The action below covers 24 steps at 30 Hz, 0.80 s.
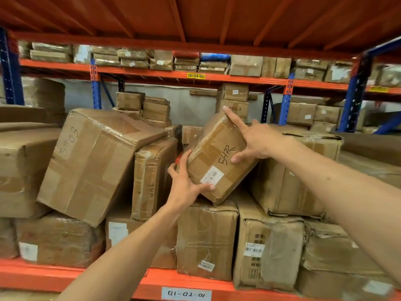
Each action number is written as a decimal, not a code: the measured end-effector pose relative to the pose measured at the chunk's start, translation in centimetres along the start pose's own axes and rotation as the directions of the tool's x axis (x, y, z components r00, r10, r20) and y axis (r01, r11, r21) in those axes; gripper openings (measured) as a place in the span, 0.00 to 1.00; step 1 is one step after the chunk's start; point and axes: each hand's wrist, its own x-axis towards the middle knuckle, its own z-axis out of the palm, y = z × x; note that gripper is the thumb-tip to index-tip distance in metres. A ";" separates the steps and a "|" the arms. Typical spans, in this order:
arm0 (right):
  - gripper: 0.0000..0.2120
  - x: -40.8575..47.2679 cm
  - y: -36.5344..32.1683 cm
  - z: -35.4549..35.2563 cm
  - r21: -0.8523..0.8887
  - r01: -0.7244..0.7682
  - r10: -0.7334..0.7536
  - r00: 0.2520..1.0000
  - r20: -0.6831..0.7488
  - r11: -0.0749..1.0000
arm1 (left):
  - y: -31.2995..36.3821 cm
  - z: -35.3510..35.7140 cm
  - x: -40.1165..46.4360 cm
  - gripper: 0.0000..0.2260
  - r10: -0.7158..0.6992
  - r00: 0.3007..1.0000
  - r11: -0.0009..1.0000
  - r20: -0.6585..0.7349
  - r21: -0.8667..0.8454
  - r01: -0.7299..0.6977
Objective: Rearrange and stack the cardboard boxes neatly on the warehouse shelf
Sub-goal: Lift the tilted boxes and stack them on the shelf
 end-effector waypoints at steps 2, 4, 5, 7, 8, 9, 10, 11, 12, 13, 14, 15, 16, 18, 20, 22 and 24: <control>0.73 1.0 -0.2 -0.8 -0.047 0.031 -0.029 0.999 0.047 0.998 | -0.4 -0.1 0.0 0.54 0.006 1.000 1.000 -0.003 -0.016 -0.006; 0.75 1.8 -0.3 -1.5 -0.057 0.067 -0.063 0.995 0.080 0.996 | -0.6 -0.2 0.0 0.53 0.000 1.000 0.999 -0.020 -0.046 -0.001; 0.74 2.0 -0.3 -1.7 -0.058 0.087 -0.082 0.993 0.090 0.995 | -0.7 -0.2 0.0 0.54 -0.013 0.999 0.998 -0.030 -0.060 0.011; 0.70 2.0 -0.4 -1.6 -0.053 0.104 -0.098 0.990 0.103 0.993 | -0.9 -0.1 0.0 0.55 -0.045 0.998 0.993 -0.045 -0.109 0.039; 0.68 2.0 -0.4 -1.4 -0.049 0.103 -0.097 0.990 0.107 0.993 | -1.0 0.0 0.1 0.55 -0.056 0.998 0.988 -0.043 -0.146 0.049; 0.66 2.0 -0.5 -1.3 -0.043 0.100 -0.095 0.989 0.111 0.994 | -1.0 0.1 0.1 0.55 -0.063 0.997 0.982 -0.035 -0.182 0.056; 0.65 1.9 -0.5 -1.2 -0.035 0.096 -0.091 0.989 0.115 0.995 | -0.9 0.2 0.2 0.54 -0.068 0.997 0.976 -0.026 -0.209 0.061; 0.64 1.9 -0.5 -1.2 -0.026 0.090 -0.086 0.990 0.112 0.996 | -0.7 0.3 0.2 0.54 -0.072 0.997 0.973 -0.028 -0.223 0.064; 0.64 1.9 -0.5 -1.2 -0.016 0.085 -0.083 0.991 0.103 0.996 | -0.7 0.3 0.2 0.53 -0.075 0.996 0.972 -0.039 -0.228 0.064; 0.64 1.7 -0.6 -1.1 -0.008 0.084 -0.083 0.993 0.089 0.996 | -0.6 0.4 0.1 0.51 -0.076 0.996 0.971 -0.055 -0.230 0.061; 0.63 1.5 -0.7 -1.0 -0.002 0.082 -0.082 0.994 0.073 0.997 | -0.5 0.4 0.0 0.50 -0.073 0.995 0.971 -0.072 -0.231 0.055; 0.62 1.3 -0.7 -0.9 0.006 0.079 -0.079 0.995 0.057 0.997 | -0.3 0.5 -0.1 0.49 -0.069 0.994 0.973 -0.086 -0.227 0.048; 0.60 1.0 -0.6 -0.7 0.018 0.074 -0.075 0.996 0.039 0.997 | -0.1 0.5 -0.2 0.48 -0.062 0.993 0.975 -0.099 -0.219 0.039; 0.57 0.2 -0.5 -0.4 0.053 0.061 -0.061 0.998 0.006 0.997 | 0.4 0.2 -0.6 0.46 -0.050 0.992 0.979 -0.117 -0.200 0.026; 0.55 -0.7 -0.4 0.0 0.110 0.046 -0.045 0.999 -0.018 0.993 | 0.7 -0.5 -0.8 0.45 -0.025 0.993 0.987 -0.113 -0.163 0.006; 0.53 -1.9 -0.3 0.6 0.169 0.035 -0.026 0.998 -0.052 0.985 | 1.0 -1.6 -1.0 0.44 0.012 0.995 0.994 -0.101 -0.110 -0.023; 0.51 -3.2 -0.5 1.3 0.233 -0.004 0.024 0.996 -0.083 0.972 | 1.3 -2.7 -1.0 0.42 0.048 0.996 0.998 -0.076 -0.041 -0.051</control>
